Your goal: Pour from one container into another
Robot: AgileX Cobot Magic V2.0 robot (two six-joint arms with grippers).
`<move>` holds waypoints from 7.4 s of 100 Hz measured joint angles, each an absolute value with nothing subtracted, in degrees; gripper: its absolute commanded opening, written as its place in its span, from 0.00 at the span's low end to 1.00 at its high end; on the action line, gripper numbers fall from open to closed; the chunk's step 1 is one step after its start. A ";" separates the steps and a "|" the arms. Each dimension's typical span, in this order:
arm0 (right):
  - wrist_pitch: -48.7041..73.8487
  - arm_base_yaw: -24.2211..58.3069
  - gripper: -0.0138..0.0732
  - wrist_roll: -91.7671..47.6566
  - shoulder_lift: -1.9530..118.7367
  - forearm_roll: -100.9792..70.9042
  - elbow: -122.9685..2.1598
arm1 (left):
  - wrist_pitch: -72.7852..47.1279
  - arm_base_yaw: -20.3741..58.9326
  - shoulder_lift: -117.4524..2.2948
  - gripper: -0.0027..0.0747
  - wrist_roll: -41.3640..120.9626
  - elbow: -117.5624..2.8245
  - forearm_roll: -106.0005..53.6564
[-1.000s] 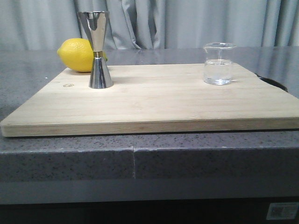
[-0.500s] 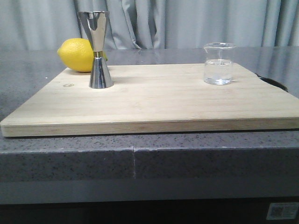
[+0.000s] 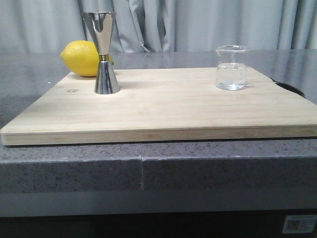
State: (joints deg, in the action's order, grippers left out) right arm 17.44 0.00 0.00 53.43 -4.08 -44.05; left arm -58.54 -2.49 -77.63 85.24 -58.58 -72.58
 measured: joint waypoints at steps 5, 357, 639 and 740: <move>17.44 -0.12 0.78 0.00 53.47 -3.97 -44.05 | -60.33 -2.49 -79.10 0.85 87.98 -58.58 -73.65; -9.79 12.71 0.78 -2.00 56.63 0.00 -28.10 | -66.42 15.29 -104.82 0.01 117.64 -66.96 -94.35; -48.52 19.79 0.68 -2.04 94.25 0.39 -33.59 | -66.42 16.63 -104.82 0.01 117.71 -66.96 -95.02; -48.27 19.53 0.41 -2.04 94.15 0.80 -33.59 | -66.42 16.63 -104.82 0.01 117.71 -66.96 -94.43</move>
